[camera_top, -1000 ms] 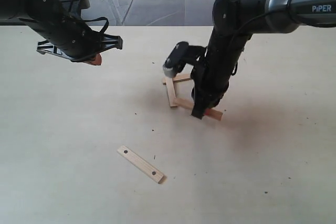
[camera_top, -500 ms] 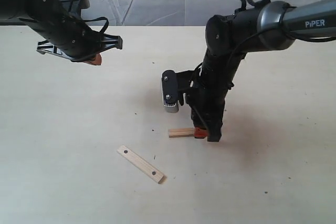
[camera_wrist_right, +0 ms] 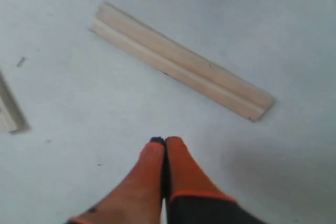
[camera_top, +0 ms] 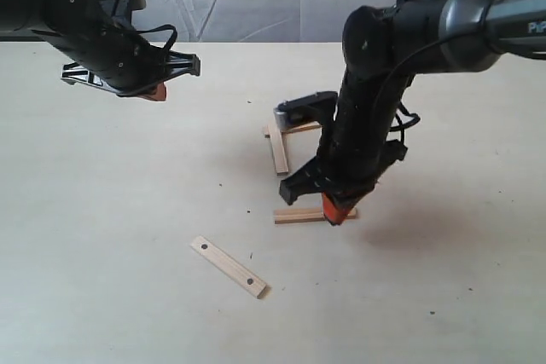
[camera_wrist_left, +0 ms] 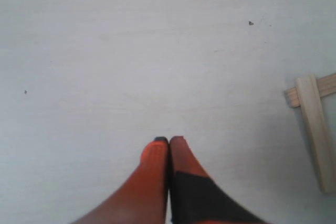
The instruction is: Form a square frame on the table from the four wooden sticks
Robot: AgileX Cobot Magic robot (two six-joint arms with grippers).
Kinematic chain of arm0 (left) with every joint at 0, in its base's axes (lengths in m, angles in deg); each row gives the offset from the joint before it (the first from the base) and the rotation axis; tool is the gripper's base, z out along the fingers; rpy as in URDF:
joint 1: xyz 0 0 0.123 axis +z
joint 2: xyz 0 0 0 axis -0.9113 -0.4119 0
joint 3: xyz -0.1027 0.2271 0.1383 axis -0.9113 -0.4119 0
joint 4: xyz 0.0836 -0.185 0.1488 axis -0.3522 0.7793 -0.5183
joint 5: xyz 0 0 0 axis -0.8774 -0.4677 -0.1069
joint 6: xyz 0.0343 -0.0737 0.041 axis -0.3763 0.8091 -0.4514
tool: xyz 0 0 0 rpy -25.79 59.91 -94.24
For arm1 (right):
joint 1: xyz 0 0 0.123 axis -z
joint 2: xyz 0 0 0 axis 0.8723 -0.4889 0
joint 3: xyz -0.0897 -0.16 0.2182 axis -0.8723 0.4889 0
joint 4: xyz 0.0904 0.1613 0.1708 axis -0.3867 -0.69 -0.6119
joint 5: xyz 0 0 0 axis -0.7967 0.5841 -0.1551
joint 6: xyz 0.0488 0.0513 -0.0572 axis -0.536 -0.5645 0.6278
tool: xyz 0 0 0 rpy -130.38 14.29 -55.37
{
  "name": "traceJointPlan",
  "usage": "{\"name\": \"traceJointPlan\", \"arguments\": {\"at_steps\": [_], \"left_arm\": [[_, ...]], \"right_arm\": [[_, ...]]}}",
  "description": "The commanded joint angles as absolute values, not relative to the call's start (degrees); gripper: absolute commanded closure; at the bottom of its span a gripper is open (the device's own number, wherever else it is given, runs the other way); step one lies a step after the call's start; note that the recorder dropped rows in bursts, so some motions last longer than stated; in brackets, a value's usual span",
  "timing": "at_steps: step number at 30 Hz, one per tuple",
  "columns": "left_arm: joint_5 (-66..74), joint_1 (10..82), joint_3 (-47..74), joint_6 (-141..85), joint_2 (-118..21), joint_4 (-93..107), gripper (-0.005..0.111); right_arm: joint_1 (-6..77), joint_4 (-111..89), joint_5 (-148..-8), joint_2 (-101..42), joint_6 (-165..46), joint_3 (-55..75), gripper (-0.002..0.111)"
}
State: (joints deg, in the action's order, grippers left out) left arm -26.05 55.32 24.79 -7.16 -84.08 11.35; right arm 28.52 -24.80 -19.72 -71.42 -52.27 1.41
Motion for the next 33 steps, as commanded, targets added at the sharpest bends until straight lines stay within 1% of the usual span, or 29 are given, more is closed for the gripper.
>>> {"name": "traceJointPlan", "arguments": {"at_steps": [1,7,13,24,27,33], "left_arm": [[-25.49,55.34,24.71,-8.23,-83.46,11.50,0.107],[-25.49,55.34,24.71,-8.33,-83.46,11.36,0.107],[-25.49,55.34,24.71,-8.33,-83.46,11.36,0.107],[-25.49,55.34,24.71,-9.47,-83.46,11.36,0.107],[-25.49,55.34,24.71,-9.47,-83.46,11.36,0.107],[-25.60,55.34,24.71,-9.48,-83.46,11.36,0.107]], "right_arm": [[28.70,-21.81,-19.14,-74.86,-57.24,1.72,0.108],[28.70,-15.22,-21.78,-77.05,-58.73,1.72,0.108],[28.70,-4.68,-28.80,-76.93,-64.76,1.72,0.108],[28.70,-11.89,-45.44,-77.39,-65.17,1.72,0.108],[28.70,-12.02,-45.56,-77.39,-65.42,1.72,0.108],[28.70,-13.77,-38.82,-73.37,-73.10,-1.91,0.108]]}}
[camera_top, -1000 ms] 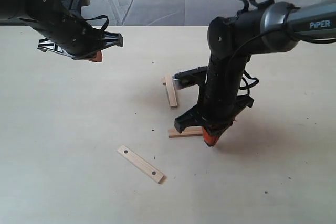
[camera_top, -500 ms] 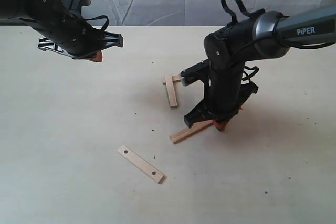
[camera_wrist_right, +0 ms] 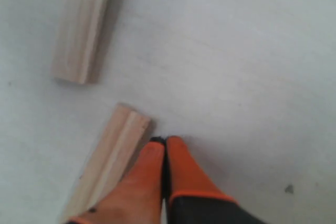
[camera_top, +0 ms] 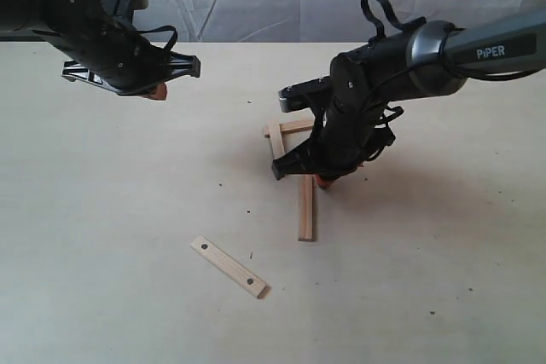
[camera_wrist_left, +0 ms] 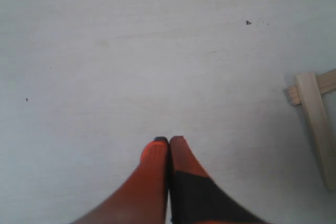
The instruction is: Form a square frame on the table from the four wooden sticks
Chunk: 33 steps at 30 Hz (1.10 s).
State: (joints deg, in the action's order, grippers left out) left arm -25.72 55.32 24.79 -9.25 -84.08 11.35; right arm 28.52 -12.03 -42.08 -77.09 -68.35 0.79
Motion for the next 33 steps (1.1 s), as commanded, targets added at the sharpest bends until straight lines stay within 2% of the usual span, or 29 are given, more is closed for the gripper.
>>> {"name": "traceJointPlan", "arguments": {"at_steps": [1,3,7,9,11,17,24,26,29,30,33], "left_arm": [[-25.60,55.34,24.71,-9.48,-83.46,11.36,0.107],[-25.60,55.34,24.71,-9.48,-83.46,11.36,0.107],[-25.48,55.34,24.71,-9.48,-83.46,11.36,0.107],[-25.48,55.34,24.71,-9.48,-83.46,11.36,0.107],[-25.48,55.34,24.71,-9.48,-83.46,11.36,0.107],[-25.48,55.34,24.71,-9.61,-83.46,11.36,0.107],[-25.48,55.34,24.71,-9.61,-83.46,10.26,0.107],[-25.60,55.34,24.71,-9.61,-83.46,10.13,0.107],[-25.70,55.34,24.71,-9.61,-83.46,9.68,0.107],[-25.70,55.34,24.71,-9.61,-83.46,9.62,0.107],[-25.86,55.34,24.71,-9.73,-83.46,8.96,0.107]], "right_arm": [[28.70,-15.60,-37.98,-72.45,-73.21,-2.65,0.108],[27.96,-18.53,-37.01,-71.25,-73.12,-3.04,0.102],[25.66,-19.66,-34.28,-71.89,-74.16,-3.04,0.073],[24.63,-20.14,-34.30,-72.82,-75.26,-3.04,0.063],[23.61,-20.14,-34.58,-73.29,-77.27,-3.04,0.060],[22.43,-12.90,-33.28,-73.91,-88.17,-1.65,0.061],[22.43,-13.01,-34.49,-77.23,-88.73,0.57,0.064],[22.43,-13.11,-35.35,-77.62,-88.73,0.57,0.073],[22.43,-12.90,-35.07,-77.22,-88.73,0.32,0.103],[22.69,-12.79,-35.08,-76.61,-88.73,0.07,0.108],[24.05,-12.19,-34.12,-73.52,-88.38,-1.82,0.108]]}}
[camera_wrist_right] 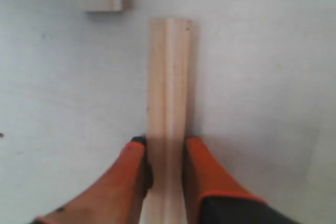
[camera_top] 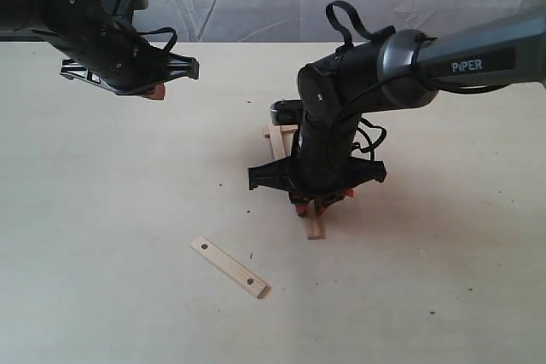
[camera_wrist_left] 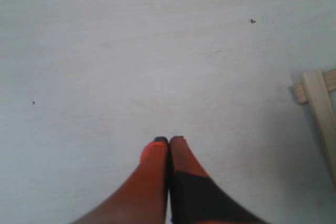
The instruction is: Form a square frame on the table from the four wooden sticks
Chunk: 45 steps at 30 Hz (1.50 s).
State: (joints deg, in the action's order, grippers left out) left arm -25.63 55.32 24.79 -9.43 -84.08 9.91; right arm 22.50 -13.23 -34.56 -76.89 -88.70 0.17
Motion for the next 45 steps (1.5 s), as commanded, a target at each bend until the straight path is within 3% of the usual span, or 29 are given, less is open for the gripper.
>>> {"name": "traceJointPlan", "arguments": {"at_steps": [1,10,21,45], "left_arm": [[-26.02,55.34,24.71,-9.73,-83.46,8.81,0.107],[-26.38,55.34,24.71,-9.73,-83.46,8.69,0.107],[-26.38,55.34,24.71,-9.73,-83.46,8.69,0.107],[-26.33,55.34,24.71,-9.73,-83.46,8.77,0.107]], "right_arm": [[24.89,-11.31,-34.00,-72.32,-87.19,-2.68,0.108],[35.03,-11.86,-34.21,-72.56,-71.07,-7.19,0.108],[35.39,-11.31,-46.04,-78.77,-67.39,-7.34,0.108],[35.39,-10.15,-46.15,-84.36,-64.33,-10.82,0.108]]}}
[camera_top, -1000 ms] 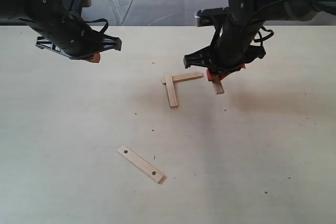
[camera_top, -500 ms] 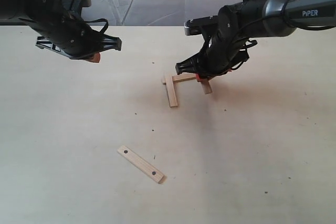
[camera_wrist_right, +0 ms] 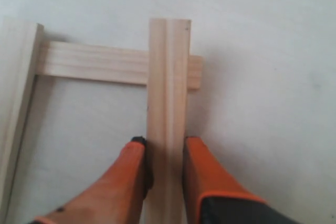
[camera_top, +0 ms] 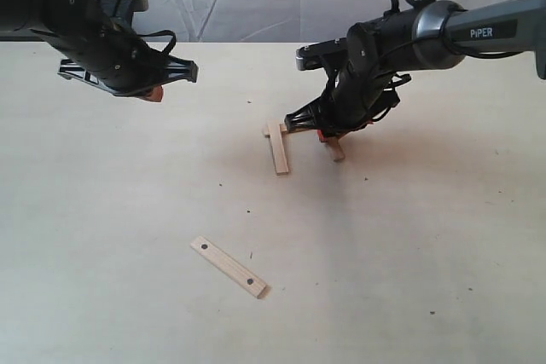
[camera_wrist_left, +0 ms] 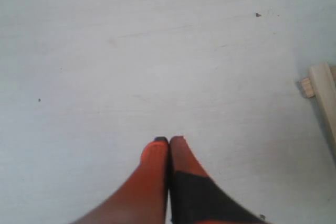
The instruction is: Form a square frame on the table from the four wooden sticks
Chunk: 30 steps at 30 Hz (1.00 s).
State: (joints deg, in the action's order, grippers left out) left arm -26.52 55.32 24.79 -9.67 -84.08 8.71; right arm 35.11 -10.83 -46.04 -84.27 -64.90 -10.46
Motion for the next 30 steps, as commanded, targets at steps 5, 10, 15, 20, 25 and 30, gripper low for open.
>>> {"name": "traceJointPlan", "arguments": {"at_steps": [5,10,15,20,25,30], "left_arm": [[-26.32,55.34,24.71,-9.73,-83.46,8.87,0.107],[-26.32,55.34,24.71,-9.73,-83.46,8.87,0.107],[-26.47,55.34,24.71,-9.62,-83.46,8.87,0.107],[-26.59,55.34,24.71,-9.62,-83.46,8.60,0.107],[-26.59,55.34,24.71,-9.62,-83.46,8.60,0.107],[-26.59,55.34,24.71,-9.62,-83.46,8.60,0.107]], "right_arm": [[35.39,-10.15,-46.15,-84.36,-64.33,-10.82,0.108],[35.39,-10.15,-46.36,-84.69,-64.33,-10.82,0.108],[35.39,-10.15,-46.13,-85.84,-64.33,-10.82,0.108],[35.39,-10.15,-45.48,-85.94,-64.58,-10.82,0.100],[35.39,-10.15,-44.19,-85.94,-64.58,-10.82,0.078],[35.39,-10.92,-43.52,-84.53,-64.72,-11.80,0.072]]}}
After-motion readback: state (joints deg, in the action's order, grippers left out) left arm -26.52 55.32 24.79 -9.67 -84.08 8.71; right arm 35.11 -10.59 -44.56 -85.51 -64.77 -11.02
